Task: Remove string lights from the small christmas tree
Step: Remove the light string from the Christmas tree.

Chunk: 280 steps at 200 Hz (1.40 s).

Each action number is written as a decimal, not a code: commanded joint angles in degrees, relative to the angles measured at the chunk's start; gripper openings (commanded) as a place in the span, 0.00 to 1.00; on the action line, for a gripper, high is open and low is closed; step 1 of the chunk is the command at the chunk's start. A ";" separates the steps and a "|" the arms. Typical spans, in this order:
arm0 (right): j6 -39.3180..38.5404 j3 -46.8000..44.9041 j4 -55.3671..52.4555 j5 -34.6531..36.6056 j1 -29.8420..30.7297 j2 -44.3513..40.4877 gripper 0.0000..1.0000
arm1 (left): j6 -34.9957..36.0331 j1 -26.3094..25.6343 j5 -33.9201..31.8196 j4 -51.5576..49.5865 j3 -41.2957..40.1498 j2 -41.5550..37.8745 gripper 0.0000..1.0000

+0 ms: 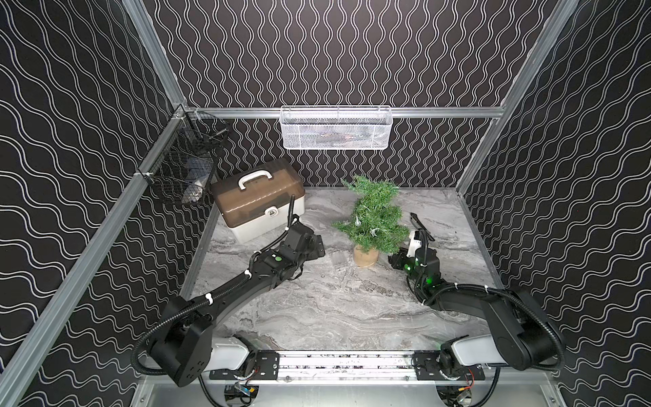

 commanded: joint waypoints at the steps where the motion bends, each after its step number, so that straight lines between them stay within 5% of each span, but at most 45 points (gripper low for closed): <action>1: -0.62 0.17 6.56 3.78 0.05 1.29 0.42 | 0.89 0.07 -1.21 0.33 -0.16 -0.53 0.95; 30: -0.51 -0.68 8.21 5.68 0.07 0.95 0.16 | 0.75 0.06 -1.13 0.51 -0.17 -0.28 0.95; 60: -0.34 -2.08 4.88 6.75 0.18 -3.58 0.00 | 0.66 0.05 -1.20 0.66 -0.25 -0.10 0.95; 178: -1.76 0.31 -41.51 5.30 0.75 -40.88 0.00 | -0.36 0.07 0.35 1.69 0.27 1.21 0.95; 280: -0.90 18.15 -51.11 -3.84 4.43 -43.28 0.00 | -0.34 0.07 0.43 0.66 0.90 0.30 0.95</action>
